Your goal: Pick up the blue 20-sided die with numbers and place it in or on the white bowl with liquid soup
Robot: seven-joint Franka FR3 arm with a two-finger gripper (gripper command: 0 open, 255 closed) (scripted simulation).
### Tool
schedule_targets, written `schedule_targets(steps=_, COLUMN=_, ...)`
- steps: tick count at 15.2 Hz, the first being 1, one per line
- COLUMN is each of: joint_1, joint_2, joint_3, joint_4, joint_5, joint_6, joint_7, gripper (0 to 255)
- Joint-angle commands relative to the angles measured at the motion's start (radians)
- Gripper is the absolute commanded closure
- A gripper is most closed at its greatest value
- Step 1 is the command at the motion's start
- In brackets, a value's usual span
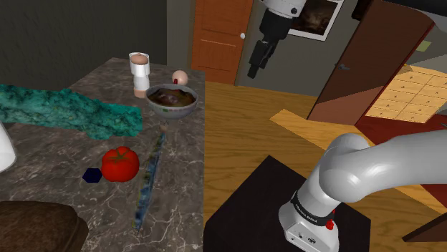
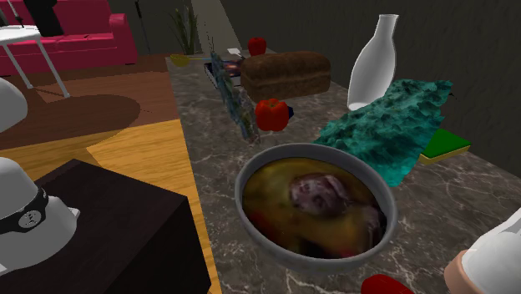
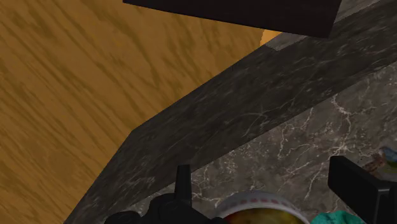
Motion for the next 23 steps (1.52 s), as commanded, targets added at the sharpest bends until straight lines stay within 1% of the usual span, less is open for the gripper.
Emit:
schedule_targets(steps=1, joint_1=0.0, joint_2=0.0, joint_3=0.0, joint_4=0.0, joint_5=0.0, joint_6=0.0, joint_7=0.0, gripper=0)
schedule_targets(steps=7, joint_1=0.046, joint_2=0.132, joint_3=0.078, joint_4=0.009, joint_5=0.053, joint_6=0.099, joint_7=0.048, gripper=0)
schedule_targets(steps=13, joint_1=0.085, joint_2=0.285, joint_3=0.156, joint_4=0.05, joint_5=0.088, joint_6=0.19, joint_7=0.093, gripper=0)
schedule_targets(steps=18, joint_1=0.113, joint_2=0.426, joint_3=0.222, joint_4=0.109, joint_5=0.1, joint_6=0.255, joint_7=0.133, gripper=0)
schedule_targets(steps=23, joint_1=0.141, joint_2=0.578, joint_3=0.285, joint_4=0.19, joint_5=0.09, joint_6=0.309, joint_7=0.178, gripper=0)
